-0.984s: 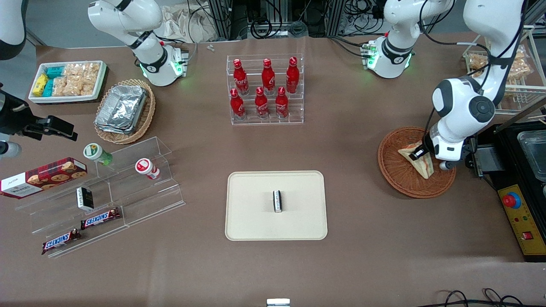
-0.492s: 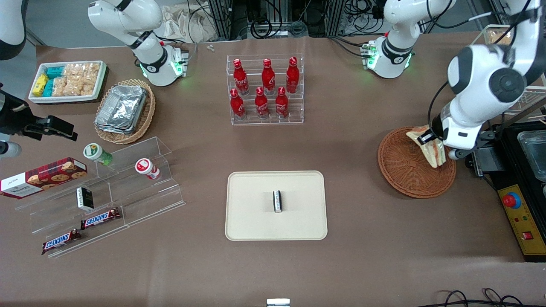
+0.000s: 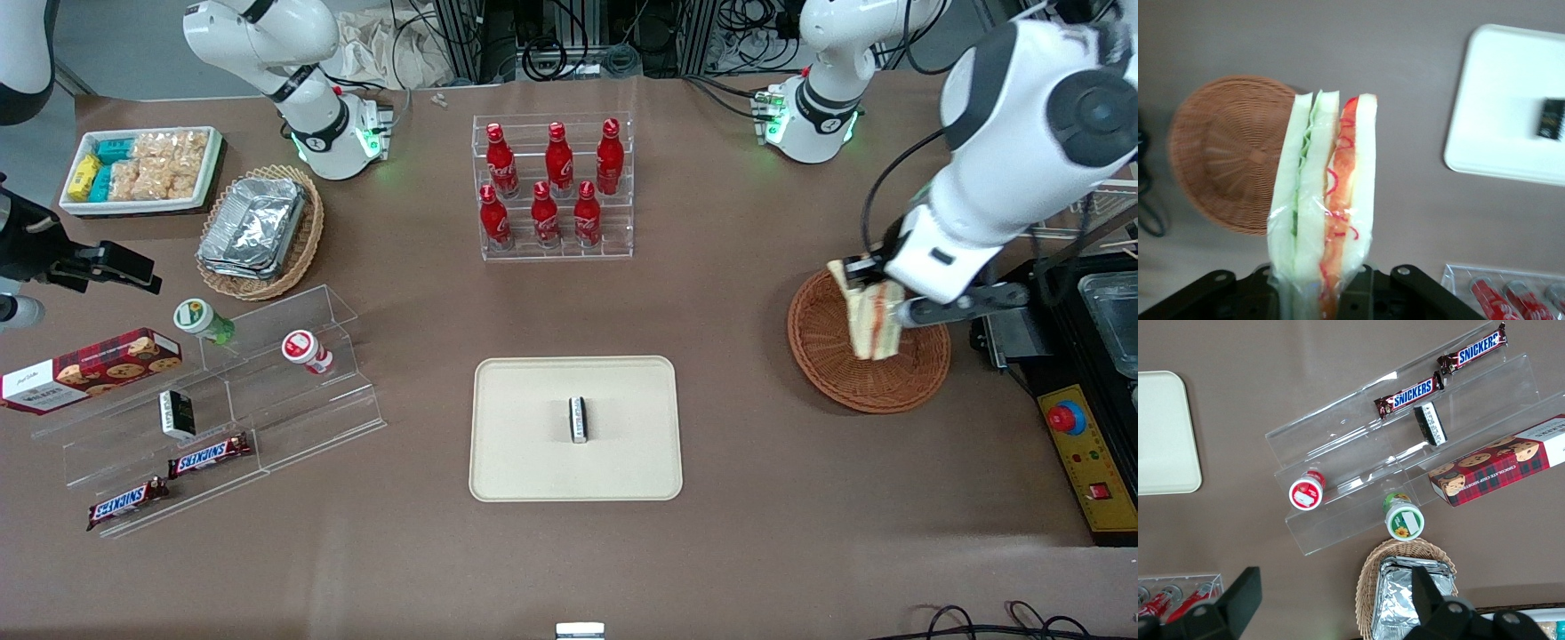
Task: Place sandwich from basket to tray
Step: 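Carry the held sandwich over to the beige tray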
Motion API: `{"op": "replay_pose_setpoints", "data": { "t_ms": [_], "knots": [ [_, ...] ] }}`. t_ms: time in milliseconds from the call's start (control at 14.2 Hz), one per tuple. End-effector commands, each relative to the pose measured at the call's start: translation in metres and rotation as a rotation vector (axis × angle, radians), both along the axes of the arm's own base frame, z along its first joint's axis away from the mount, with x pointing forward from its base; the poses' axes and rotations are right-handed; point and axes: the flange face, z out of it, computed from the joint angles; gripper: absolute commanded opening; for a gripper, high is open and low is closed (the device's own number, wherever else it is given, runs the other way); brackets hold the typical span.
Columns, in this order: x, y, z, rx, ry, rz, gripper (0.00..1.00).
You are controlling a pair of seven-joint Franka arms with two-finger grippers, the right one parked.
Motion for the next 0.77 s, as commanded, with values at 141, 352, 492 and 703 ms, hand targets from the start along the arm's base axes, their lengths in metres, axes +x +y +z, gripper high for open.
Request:
{"op": "replay_pose_setpoints", "data": {
  "t_ms": [141,352,492,703],
  "knots": [
    [0.031,-0.047,-0.06,-0.034,0.041,-0.122,0.0],
    [0.027,-0.098,-0.095,0.048,0.01,-0.104,0.0],
    [0.023,-0.125,-0.116,0.072,-0.005,-0.062,0.0],
    [0.029,-0.135,-0.137,0.036,-0.013,-0.056,0.0]
  ]
}}
